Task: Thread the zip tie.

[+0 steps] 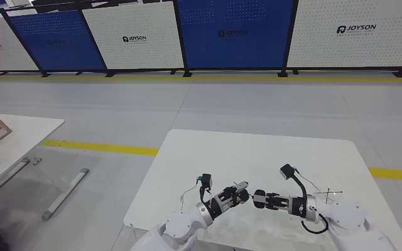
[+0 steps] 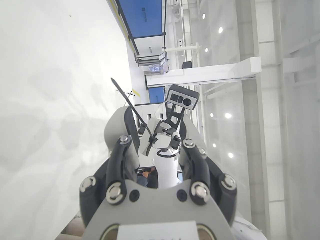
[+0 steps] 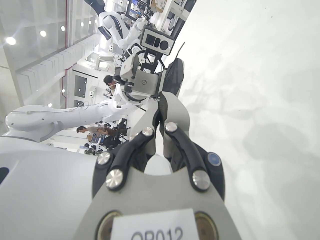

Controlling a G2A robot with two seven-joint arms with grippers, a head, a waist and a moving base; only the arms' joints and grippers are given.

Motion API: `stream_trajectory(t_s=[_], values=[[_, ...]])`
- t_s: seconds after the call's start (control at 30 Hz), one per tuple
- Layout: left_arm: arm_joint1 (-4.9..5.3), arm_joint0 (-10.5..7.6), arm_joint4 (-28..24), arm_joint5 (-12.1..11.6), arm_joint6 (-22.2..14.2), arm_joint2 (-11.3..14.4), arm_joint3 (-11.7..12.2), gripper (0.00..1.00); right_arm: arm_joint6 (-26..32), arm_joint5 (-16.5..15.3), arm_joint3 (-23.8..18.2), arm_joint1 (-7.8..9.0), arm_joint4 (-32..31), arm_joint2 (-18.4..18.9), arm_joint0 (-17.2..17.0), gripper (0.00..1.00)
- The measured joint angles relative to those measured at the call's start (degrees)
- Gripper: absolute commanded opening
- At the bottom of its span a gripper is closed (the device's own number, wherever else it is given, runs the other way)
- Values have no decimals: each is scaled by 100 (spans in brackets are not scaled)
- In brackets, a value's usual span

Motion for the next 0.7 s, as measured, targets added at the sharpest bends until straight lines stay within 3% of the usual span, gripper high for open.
stream_trajectory(t_s=[0.1,0.33,0.5,0.7], values=[[-2,-5,19,6,19,-6,18,18,7,0,-3,1,1,23,-9,0],[-10,-11,56,-23,21,4,33,16,1,0,-7,-3,-7,47,-24,0],[-8,15,119,-50,2,1,13,20,-17,0,8,-7,15,66,-25,0],[-2,45,180,-89,-33,-9,-3,14,-23,0,32,-13,24,65,-16,0]])
